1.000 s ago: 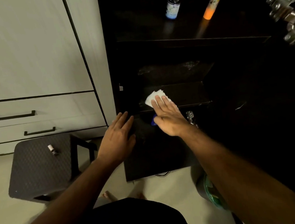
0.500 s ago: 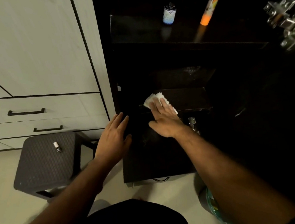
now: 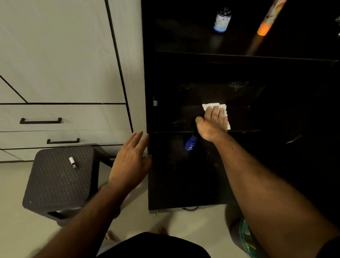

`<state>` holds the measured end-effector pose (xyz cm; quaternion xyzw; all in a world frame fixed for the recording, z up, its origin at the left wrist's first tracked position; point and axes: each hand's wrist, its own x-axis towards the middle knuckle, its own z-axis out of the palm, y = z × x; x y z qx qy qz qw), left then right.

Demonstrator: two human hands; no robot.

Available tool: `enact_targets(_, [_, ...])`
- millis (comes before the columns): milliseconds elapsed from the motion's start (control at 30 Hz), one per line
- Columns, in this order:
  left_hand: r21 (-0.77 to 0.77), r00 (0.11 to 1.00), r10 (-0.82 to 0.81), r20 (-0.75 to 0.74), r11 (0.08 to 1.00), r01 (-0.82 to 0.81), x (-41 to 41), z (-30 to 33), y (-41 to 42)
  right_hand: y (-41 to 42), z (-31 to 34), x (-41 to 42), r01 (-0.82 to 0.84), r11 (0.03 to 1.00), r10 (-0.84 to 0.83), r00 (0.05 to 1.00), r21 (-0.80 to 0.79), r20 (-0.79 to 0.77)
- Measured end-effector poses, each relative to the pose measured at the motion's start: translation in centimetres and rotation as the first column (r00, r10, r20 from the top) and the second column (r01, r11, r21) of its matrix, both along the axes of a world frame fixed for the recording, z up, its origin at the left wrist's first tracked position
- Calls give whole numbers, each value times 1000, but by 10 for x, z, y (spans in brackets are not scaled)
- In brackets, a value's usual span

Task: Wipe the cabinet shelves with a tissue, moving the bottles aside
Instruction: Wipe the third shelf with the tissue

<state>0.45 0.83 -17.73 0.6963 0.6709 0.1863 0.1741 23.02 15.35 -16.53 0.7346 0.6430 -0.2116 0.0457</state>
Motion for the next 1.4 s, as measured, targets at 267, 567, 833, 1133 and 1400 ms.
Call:
enact_targets(267, [-24,1000,-31,7,999,31,-27,3,6,-11,-1,-61,-47,999,47,998,-13,-37])
enact_targets(567, [-22,993,-115,5,993,115,-46,9,21,-21,-1,-99,-170,985,170,985,10,-6])
enact_targets(833, [-48,977,-211,18,976,211,-40,14,33,-60,3,-51,-451,892,452,892,15,-31])
enact_targets(1133, [-105,984,-175,-44,980,169,-41,5,21,-33,1,-83,-331,943,332,937,-31,106])
enact_targets(1400, [-126,992,-121,-46,985,115,-40,0,18,-68,-2,-29,-528,849,520,842,14,144])
